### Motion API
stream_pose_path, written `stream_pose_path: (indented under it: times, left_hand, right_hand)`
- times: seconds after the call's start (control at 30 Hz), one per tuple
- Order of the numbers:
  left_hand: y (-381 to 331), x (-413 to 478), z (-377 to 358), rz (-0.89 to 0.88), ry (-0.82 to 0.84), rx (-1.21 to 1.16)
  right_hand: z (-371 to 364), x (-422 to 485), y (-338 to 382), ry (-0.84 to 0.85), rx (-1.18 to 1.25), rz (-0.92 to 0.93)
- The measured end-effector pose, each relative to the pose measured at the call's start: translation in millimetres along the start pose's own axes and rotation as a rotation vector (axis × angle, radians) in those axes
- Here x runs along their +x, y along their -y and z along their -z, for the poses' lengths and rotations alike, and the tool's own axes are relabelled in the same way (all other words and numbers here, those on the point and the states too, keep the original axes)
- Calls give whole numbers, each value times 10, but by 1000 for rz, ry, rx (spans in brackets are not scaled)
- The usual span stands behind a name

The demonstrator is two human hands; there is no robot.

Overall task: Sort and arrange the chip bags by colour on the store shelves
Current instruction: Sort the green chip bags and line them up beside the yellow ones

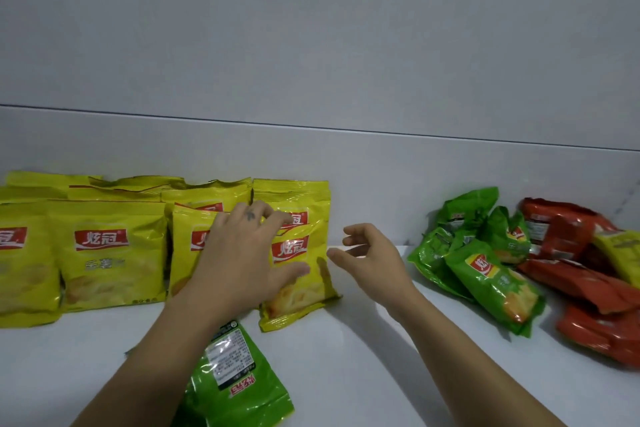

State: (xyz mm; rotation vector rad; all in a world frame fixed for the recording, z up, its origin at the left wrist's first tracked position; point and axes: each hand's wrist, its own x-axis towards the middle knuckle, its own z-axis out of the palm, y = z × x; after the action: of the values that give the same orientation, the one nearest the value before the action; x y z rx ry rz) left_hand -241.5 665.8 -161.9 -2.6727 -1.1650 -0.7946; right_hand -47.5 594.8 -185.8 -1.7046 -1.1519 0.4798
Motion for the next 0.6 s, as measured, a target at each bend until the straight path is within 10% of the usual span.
stream_pose_path:
  times: [0.6]
  left_hand:
    - [-223,75,-170,-55,134,189]
  right_hand:
    - [539,-199,-210,55,-272,140]
